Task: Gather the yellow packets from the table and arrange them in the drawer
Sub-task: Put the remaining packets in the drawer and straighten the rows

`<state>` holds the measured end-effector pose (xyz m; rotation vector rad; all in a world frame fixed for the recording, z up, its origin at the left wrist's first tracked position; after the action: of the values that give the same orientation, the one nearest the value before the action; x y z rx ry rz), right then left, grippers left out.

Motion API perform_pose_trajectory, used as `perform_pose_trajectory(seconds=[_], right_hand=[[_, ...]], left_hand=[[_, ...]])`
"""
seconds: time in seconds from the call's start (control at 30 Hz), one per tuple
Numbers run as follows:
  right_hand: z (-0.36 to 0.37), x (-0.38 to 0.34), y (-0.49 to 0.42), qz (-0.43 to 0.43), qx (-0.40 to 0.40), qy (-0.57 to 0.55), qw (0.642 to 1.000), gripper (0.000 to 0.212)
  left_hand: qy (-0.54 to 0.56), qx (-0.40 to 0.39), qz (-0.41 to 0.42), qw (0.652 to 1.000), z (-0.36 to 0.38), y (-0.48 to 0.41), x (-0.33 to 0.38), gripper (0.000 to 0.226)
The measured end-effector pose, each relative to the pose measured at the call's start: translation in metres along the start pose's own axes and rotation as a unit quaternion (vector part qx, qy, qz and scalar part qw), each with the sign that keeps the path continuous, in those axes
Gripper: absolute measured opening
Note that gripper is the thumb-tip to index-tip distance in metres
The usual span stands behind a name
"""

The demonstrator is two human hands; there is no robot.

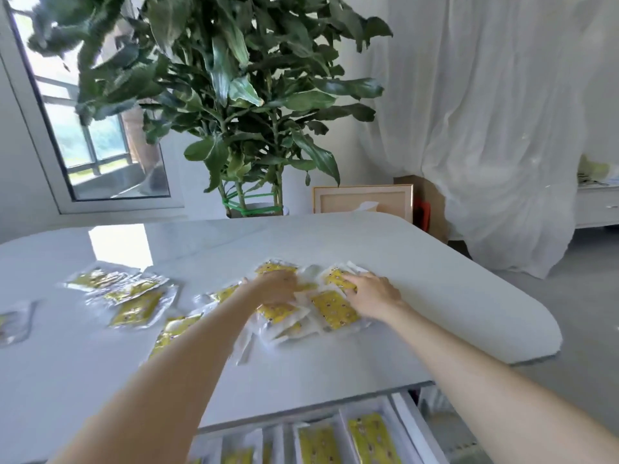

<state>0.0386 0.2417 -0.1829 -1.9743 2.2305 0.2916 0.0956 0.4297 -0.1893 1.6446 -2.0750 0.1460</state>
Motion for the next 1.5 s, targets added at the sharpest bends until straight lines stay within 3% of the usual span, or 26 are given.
perform_pose_trajectory(seconds=[0.13,0.23,0.33,0.43,0.5,0.57,0.67,0.77,0.87,0.97,1.1,1.2,1.33,1.5], right_hand=[[-0.032,-0.005,0.028,0.019,0.108,-0.047,0.993,0.035],[-0.020,-0.017,0.036,0.026,0.024,-0.132,0.991,0.029],[0.004,-0.025,0.040,0.052,-0.048,-0.139,0.988,0.035],[0.016,-0.019,0.042,0.128,-0.033,-0.111,0.985,0.099],[0.019,-0.016,0.039,0.151,-0.030,-0.121,0.981,0.115],[0.020,-0.011,0.037,0.162,-0.040,-0.162,0.973,0.116],[0.021,-0.007,0.035,0.154,-0.044,-0.261,0.952,0.106],[0.016,-0.006,0.036,0.140,-0.024,-0.307,0.941,0.077],[-0.010,-0.014,0.034,0.091,0.041,-0.333,0.938,0.047],[-0.042,-0.034,0.030,0.039,0.097,-0.362,0.926,0.040],[-0.038,-0.067,0.008,0.011,0.002,-0.388,0.922,0.032],[-0.023,-0.082,-0.009,0.014,-0.070,-0.356,0.932,0.029],[-0.002,-0.093,-0.028,0.017,-0.156,-0.260,0.953,0.025],[0.014,-0.105,-0.046,0.011,-0.200,-0.124,0.972,0.020]], left_hand=[[0.039,0.044,0.031,0.998,-0.025,0.035,0.009,0.041],[0.051,0.062,0.050,0.995,-0.037,0.054,0.008,0.041],[0.032,0.054,0.058,0.996,-0.034,0.072,-0.003,0.040],[-0.017,0.030,0.054,0.998,-0.020,0.086,-0.019,0.041],[-0.044,0.028,0.035,0.998,-0.012,0.089,-0.034,0.043],[-0.067,0.044,0.017,0.997,-0.011,0.090,-0.046,0.046],[-0.066,0.075,-0.016,0.995,-0.015,0.090,-0.060,0.054],[-0.049,0.102,-0.041,0.993,-0.021,0.089,-0.067,0.053],[-0.035,0.096,-0.056,0.993,-0.022,0.077,-0.073,0.050],[-0.016,0.088,-0.073,0.993,-0.028,0.063,-0.083,0.051],[-0.040,0.065,-0.086,0.993,-0.036,0.048,-0.098,0.057],[-0.048,0.037,-0.084,0.995,-0.035,0.038,-0.114,0.074],[-0.062,0.035,-0.080,0.994,-0.040,0.026,-0.129,0.100],[-0.061,0.039,-0.092,0.993,-0.050,0.018,-0.130,0.101]])
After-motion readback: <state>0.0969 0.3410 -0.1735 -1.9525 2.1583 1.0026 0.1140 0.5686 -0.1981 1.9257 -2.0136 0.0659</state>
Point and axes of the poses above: each hand's wrist, its own y-axis away from the middle knuckle, its own z-axis out of the palm, x = y × z, the point moved 9 cm from there along -y, towards the middle knuckle, and after that the axes turned 7 degrees about -x, right-handed, at the moved point
